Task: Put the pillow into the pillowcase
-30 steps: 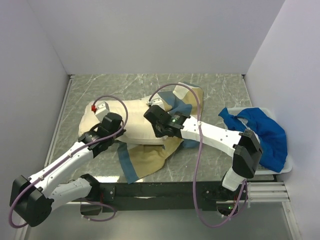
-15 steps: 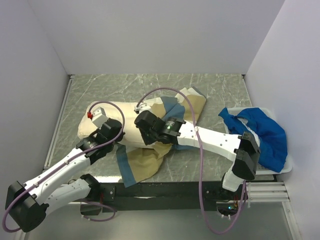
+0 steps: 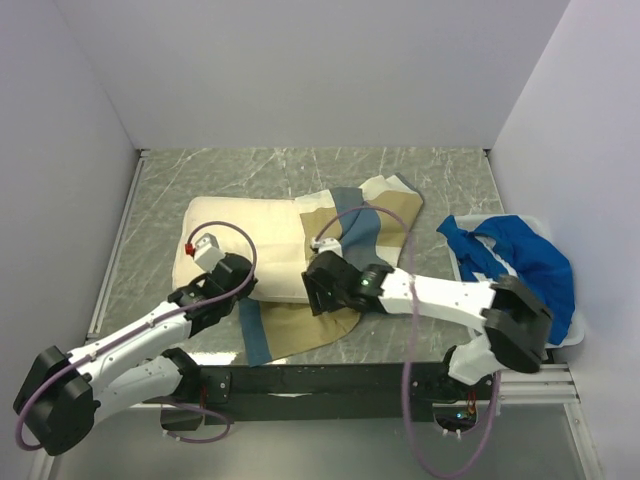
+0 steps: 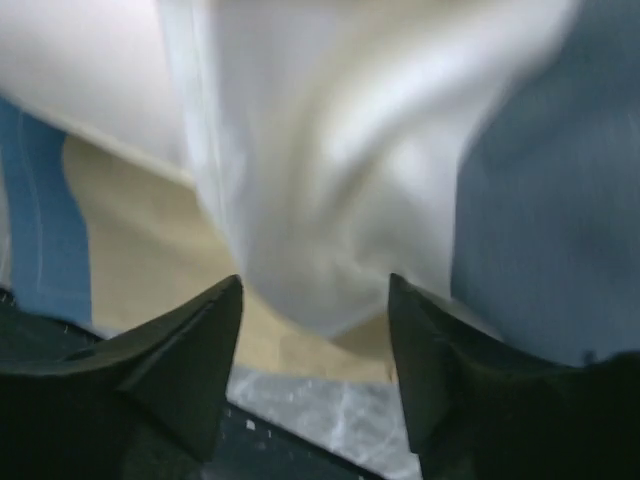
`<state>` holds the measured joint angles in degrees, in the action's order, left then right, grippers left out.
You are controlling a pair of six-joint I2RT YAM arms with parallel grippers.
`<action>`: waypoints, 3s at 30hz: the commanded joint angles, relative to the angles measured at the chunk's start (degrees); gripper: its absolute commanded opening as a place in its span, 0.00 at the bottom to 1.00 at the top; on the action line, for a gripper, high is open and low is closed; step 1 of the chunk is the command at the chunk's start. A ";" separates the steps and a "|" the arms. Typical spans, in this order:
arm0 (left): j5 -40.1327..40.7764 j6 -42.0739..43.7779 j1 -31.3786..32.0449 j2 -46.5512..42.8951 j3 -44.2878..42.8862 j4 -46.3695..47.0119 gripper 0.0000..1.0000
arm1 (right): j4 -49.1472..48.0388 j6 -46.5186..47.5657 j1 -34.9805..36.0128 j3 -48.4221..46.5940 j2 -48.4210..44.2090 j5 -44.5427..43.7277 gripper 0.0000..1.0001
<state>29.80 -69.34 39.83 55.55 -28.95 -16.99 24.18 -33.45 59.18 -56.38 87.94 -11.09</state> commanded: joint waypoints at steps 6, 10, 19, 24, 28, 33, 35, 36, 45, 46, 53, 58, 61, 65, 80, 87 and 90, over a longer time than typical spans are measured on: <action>1.31 -1.94 0.24 -6.06 1.35 1.62 0.01 | -1.67 -10.13 2.87 19.61 -18.50 -7.20 0.70; 1.40 -1.41 0.24 -7.56 0.74 1.00 0.01 | -7.03 -12.77 2.96 25.35 -20.27 -5.18 0.70; 1.31 -1.15 0.24 -7.82 0.65 0.82 0.01 | -16.35 -13.83 3.14 25.88 -14.73 0.01 0.75; 0.35 -1.24 0.33 -6.78 0.48 2.93 0.01 | -18.91 -12.26 3.31 22.64 -6.66 2.38 0.58; 1.05 -0.71 0.59 -4.14 -1.28 4.16 0.01 | -15.16 -11.20 7.78 15.44 -3.13 2.31 0.06; 2.79 -1.93 2.26 -0.98 -4.00 6.19 0.01 | -9.77 -8.91 16.05 3.48 -0.93 3.70 0.00; 3.86 -2.90 3.75 -0.71 -4.54 5.74 0.01 | -11.61 -9.00 16.15 4.69 -0.23 5.46 0.00; 4.30 -3.34 4.46 -0.62 -4.19 6.00 0.01 | -12.14 -8.83 15.71 6.09 0.12 6.08 0.00; 7.90 -13.53 11.40 -0.07 3.27 3.20 0.01 | -11.79 -4.44 7.30 4.44 -0.22 9.59 0.00; 8.43 -14.76 12.01 -1.31 4.33 2.41 0.01 | -11.01 -3.73 5.88 3.65 -0.66 9.95 0.00; 11.85 -18.73 14.13 -14.76 7.25 -2.86 0.01 | 3.13 5.58 1.20 -26.52 9.16 9.60 0.00; 14.41 -15.48 14.13 -15.92 2.15 -3.40 0.01 | 8.77 6.38 4.09 -39.41 13.92 8.64 0.00; 12.83 -14.95 14.31 -12.41 2.05 0.36 0.01 | 7.30 5.24 5.33 -36.98 13.14 7.76 0.00; 14.48 -16.17 14.31 -8.88 0.22 -2.59 0.01 | -2.28 1.38 4.81 -15.69 8.40 9.50 0.00; 18.44 -8.44 14.22 -17.39 -7.86 -11.47 0.73 | 2.08 0.14 8.15 -9.08 -6.37 1.88 0.67; 29.70 -10.92 9.49 -14.95 -22.37 -29.24 0.89 | 10.51 7.60 -3.79 -22.61 -3.52 -2.08 0.76; 23.57 0.66 -0.60 -11.35 -24.92 -22.58 0.92 | 13.86 11.73 -9.24 -33.86 5.70 -1.66 0.76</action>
<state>54.30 -78.37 47.79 39.90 -50.41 -38.98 32.16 -28.62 56.51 -78.85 83.57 -10.00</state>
